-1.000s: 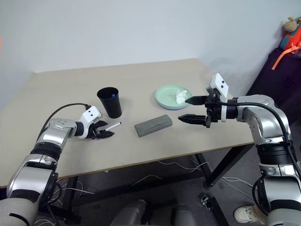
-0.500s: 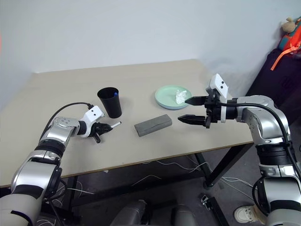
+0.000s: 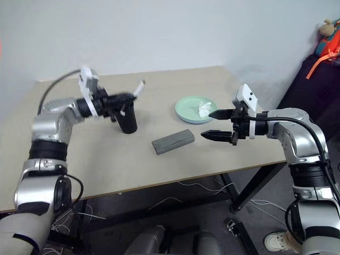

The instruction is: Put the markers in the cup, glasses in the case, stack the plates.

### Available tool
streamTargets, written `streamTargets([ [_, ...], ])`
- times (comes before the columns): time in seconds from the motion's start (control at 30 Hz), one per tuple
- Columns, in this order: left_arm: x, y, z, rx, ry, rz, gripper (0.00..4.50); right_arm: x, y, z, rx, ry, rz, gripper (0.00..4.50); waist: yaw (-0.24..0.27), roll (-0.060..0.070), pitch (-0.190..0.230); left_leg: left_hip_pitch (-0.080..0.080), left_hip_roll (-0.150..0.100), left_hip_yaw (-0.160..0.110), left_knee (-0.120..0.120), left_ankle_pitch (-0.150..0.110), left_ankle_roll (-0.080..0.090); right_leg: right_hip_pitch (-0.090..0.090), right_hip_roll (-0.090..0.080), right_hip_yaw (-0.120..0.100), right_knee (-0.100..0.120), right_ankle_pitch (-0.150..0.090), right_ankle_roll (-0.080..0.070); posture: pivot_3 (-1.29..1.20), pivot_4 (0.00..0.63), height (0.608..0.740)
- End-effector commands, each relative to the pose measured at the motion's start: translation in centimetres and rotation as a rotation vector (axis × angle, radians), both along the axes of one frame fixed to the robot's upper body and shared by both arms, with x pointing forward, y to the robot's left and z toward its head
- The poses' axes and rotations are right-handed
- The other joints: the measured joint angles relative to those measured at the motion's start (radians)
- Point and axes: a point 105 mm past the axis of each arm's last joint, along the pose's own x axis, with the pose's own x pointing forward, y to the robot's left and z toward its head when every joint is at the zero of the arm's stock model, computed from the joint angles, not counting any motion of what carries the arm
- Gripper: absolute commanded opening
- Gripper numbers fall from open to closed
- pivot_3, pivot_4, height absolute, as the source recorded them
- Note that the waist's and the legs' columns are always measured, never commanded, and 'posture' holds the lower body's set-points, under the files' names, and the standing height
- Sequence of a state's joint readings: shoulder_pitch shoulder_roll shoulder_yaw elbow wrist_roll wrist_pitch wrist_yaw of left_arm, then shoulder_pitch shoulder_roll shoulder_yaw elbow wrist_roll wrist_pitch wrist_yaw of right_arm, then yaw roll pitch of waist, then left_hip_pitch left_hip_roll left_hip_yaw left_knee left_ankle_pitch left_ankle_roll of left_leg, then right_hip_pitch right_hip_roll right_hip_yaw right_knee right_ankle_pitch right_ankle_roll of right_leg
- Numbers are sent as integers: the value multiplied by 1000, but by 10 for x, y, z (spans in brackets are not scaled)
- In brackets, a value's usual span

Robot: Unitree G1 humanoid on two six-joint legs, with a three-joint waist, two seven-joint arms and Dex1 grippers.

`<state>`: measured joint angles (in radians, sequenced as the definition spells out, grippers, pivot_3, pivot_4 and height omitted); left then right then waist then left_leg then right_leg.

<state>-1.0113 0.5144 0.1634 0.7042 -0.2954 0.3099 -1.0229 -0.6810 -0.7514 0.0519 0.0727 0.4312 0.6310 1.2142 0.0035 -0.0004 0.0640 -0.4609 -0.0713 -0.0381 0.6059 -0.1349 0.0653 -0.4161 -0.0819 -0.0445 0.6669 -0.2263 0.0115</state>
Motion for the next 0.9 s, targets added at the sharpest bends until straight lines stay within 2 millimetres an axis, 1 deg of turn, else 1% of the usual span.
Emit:
streamTargets([
  [0.03,24,22,7,-42,-59,240,13,0,2,15,21,-54,6,4500,-1,0,0,1,0,0,1,0,0,1,0,0,0,0,1,0,0,725],
  [0.13,35,28,-2,-39,-61,346,13,0,3,16,24,-55,10,4500,0,0,0,1,-1,1,2,0,0,2,1,2,-3,2,4,0,0,725],
  [0.23,40,25,-14,-27,-59,384,13,0,3,16,26,-56,11,4500,5,0,0,0,-1,1,2,0,0,2,0,1,-6,4,7,0,0,725],
  [0.37,43,20,-41,9,-25,425,13,-1,4,15,29,-56,14,4500,8,0,0,-3,-3,3,2,0,0,2,-3,1,-9,6,11,0,0,725],
  [0.47,44,16,-51,13,-13,437,868,-1,5,15,32,-56,15,4500,7,-1,0,-3,-5,3,2,0,0,2,-3,2,-10,8,13,0,0,725],
  [0.53,44,16,-53,17,-19,447,1501,-1,5,15,33,-55,16,4500,6,-1,0,-3,-5,3,2,0,0,2,-3,3,-10,8,14,0,0,725],
  [0.6,44,16,-53,15,-24,449,2238,-1,6,15,35,-54,18,4500,6,-1,0,-3,-5,3,2,0,0,1,-3,3,-10,8,14,0,0,725],
  [0.63,44,17,-50,15,-35,452,2645,-1,6,15,35,-53,18,4500,6,-1,0,-3,-5,3,2,0,0,1,-3,3,-10,8,14,0,0,725],
  [0.67,43,19,-49,14,-43,455,2929,-1,7,14,36,-53,19,4500,6,-1,0,-3,-4,3,2,0,0,1,-3,3,-10,8,14,0,0,725],
  [0.77,43,24,-30,-21,-75,450,3978,-1,8,15,41,-53,24,4500,6,-1,0,-3,-4,3,2,0,0,1,-3,2,-9,8,14,0,0,725],
  [0.8,43,27,-24,-35,-83,446,4260,-1,10,16,42,-54,25,4500,6,-1,0,-3,-4,3,2,0,0,1,-3,2,-9,8,14,0,0,725],
  [0.87,39,30,-8,-35,-114,410,4260,-2,12,18,50,-59,34,4500,5,-1,0,-3,-4,3,2,0,0,1,-3,2,-9,8,13,0,0,725],
  [0.9,33,34,-1,-6,-132,373,4260,-2,14,19,54,-63,37,4500,5,-1,0,-3,-4,3,2,0,0,1,-3,2,-9,8,13,0,0,725],
])
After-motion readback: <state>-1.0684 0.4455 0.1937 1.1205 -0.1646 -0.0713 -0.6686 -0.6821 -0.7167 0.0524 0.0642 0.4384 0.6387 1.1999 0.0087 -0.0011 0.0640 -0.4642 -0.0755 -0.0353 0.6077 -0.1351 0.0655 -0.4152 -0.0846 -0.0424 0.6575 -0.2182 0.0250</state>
